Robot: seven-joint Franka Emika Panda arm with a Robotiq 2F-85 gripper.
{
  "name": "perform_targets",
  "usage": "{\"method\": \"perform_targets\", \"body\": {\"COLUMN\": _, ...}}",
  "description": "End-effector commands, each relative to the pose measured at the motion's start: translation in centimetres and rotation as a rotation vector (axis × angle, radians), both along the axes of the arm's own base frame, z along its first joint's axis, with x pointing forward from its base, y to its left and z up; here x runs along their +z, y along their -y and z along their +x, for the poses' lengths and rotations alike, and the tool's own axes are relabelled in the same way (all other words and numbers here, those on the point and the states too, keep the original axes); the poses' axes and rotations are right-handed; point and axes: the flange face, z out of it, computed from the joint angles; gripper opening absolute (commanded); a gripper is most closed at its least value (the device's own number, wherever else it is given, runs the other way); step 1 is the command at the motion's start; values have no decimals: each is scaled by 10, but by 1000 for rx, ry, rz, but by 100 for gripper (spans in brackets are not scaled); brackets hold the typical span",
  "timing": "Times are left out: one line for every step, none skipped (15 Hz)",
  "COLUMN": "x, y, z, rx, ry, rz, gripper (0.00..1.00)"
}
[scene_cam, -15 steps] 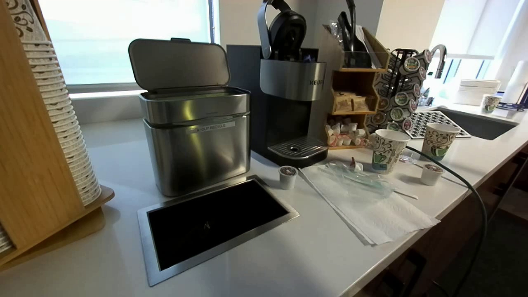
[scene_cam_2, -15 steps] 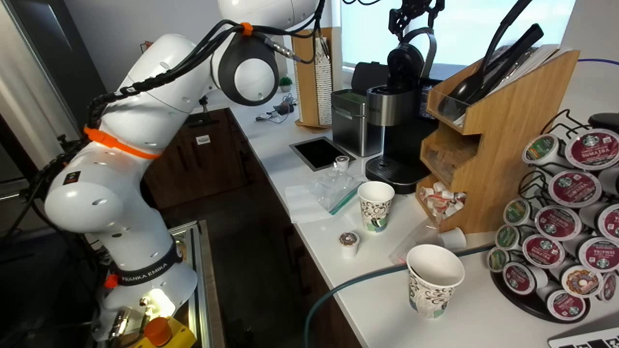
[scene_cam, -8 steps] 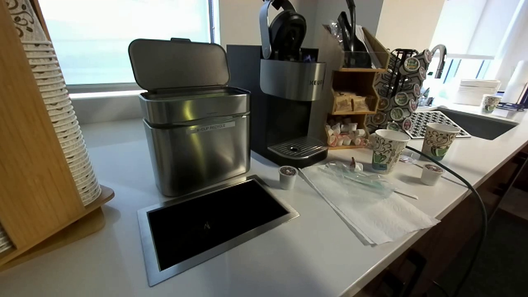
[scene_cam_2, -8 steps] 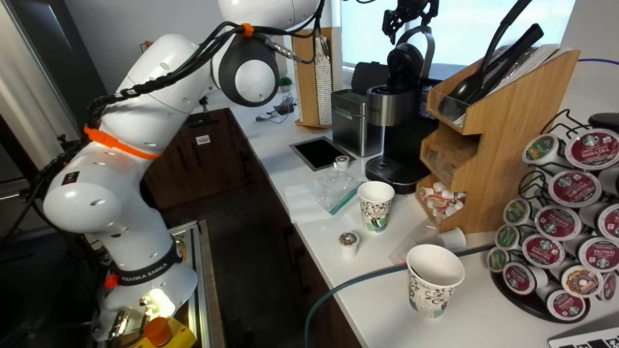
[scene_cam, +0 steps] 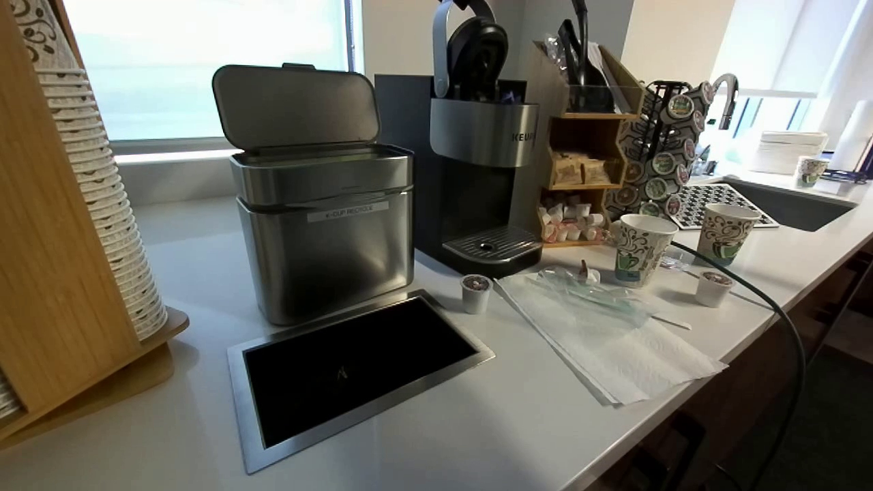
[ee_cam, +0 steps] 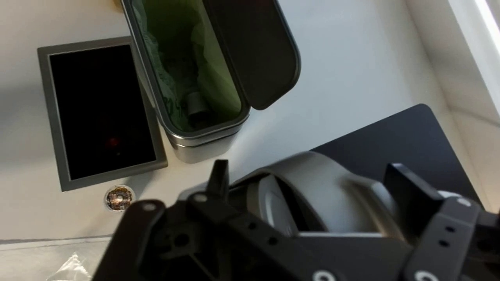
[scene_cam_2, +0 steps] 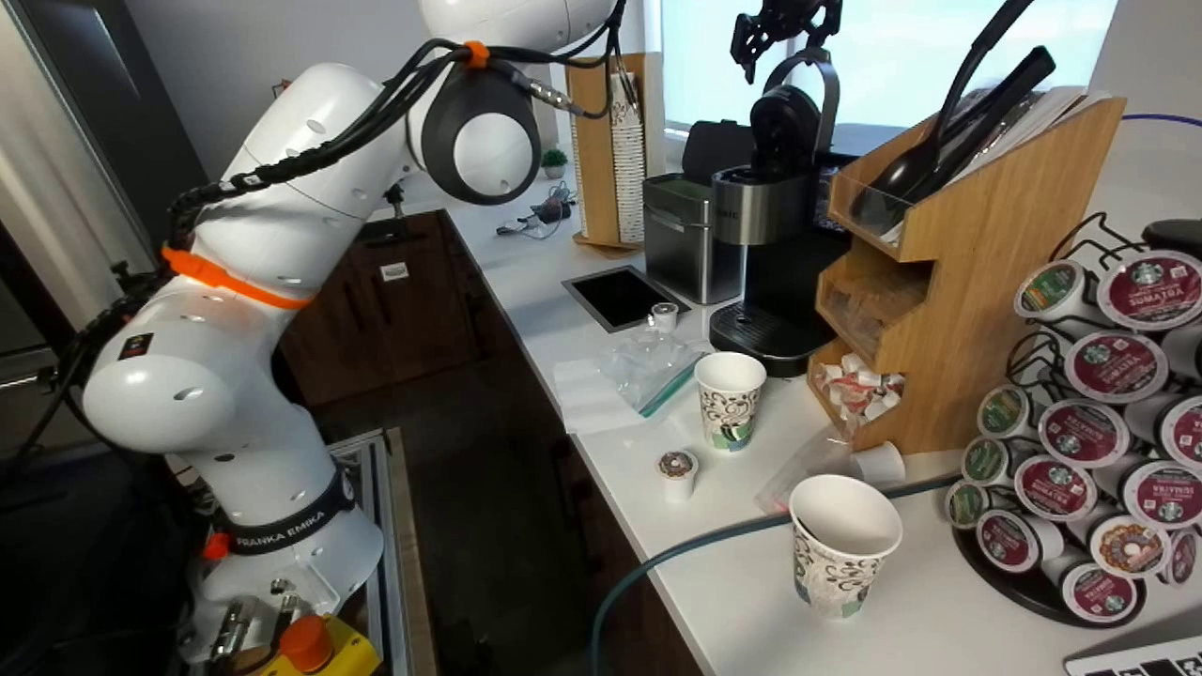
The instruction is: Close the coffee maker
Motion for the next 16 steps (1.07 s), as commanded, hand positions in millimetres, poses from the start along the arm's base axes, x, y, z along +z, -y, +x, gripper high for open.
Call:
{"method": "perform_targets", "body": {"x": 1, "y": -11, "z": -15, "rx": 24, "ry": -113, "rz": 33, "gripper": 100}}
{"method": "perform_targets", "body": {"x": -1, "y": -14, "z": -17, "rx": 26, "ry": -137, "rz": 36, "gripper": 100}}
{"method": "perform_targets", "body": {"x": -1, "y": -16, "z": -20, "rx": 22, "ry": -164, "rz": 38, "gripper": 100}}
{"method": "perform_targets", "body": {"x": -4, "y": -18, "z": -22, "rx": 21, "ry": -196, "rz": 44, "gripper": 100}}
{"method": "perform_targets", "body": {"x": -7, "y": -20, "z": -24, "rx": 19, "ry": -230, "rz": 51, "gripper": 100}}
{"method": "perform_targets", "body": {"x": -9, "y": -23, "z": -27, "rx": 12, "ry": -264, "rz": 56, "gripper": 100}}
{"method": "perform_targets", "body": {"x": -14, "y": -26, "z": -29, "rx": 5, "ry": -309, "rz": 62, "gripper": 100}}
{"method": "perform_targets", "body": {"x": -18, "y": -30, "z": -31, "rx": 2, "ry": -345, "rz": 70, "gripper": 100}}
{"method": "perform_targets", "body": {"x": -22, "y": -33, "z": -33, "rx": -4, "ry": -390, "rz": 73, "gripper": 100}}
{"method": "perform_targets", "body": {"x": -31, "y": -26, "z": -33, "rx": -4, "ry": -429, "rz": 82, "gripper": 100}}
{"method": "perform_targets", "body": {"x": -36, "y": -29, "z": -35, "rx": -9, "ry": -473, "rz": 82, "gripper": 100}}
{"method": "perform_targets", "body": {"x": -42, "y": -31, "z": -37, "rx": -10, "ry": -515, "rz": 88, "gripper": 100}}
{"method": "perform_targets", "body": {"x": -48, "y": -33, "z": -39, "rx": -11, "ry": -556, "rz": 92, "gripper": 100}}
{"method": "perform_targets", "body": {"x": -55, "y": -33, "z": -39, "rx": -14, "ry": -598, "rz": 95, "gripper": 100}}
{"method": "perform_targets", "body": {"x": -63, "y": -35, "z": -41, "rx": -15, "ry": -646, "rz": 99, "gripper": 100}}
{"method": "perform_targets", "body": {"x": -71, "y": -36, "z": -41, "rx": -18, "ry": -688, "rz": 100, "gripper": 100}}
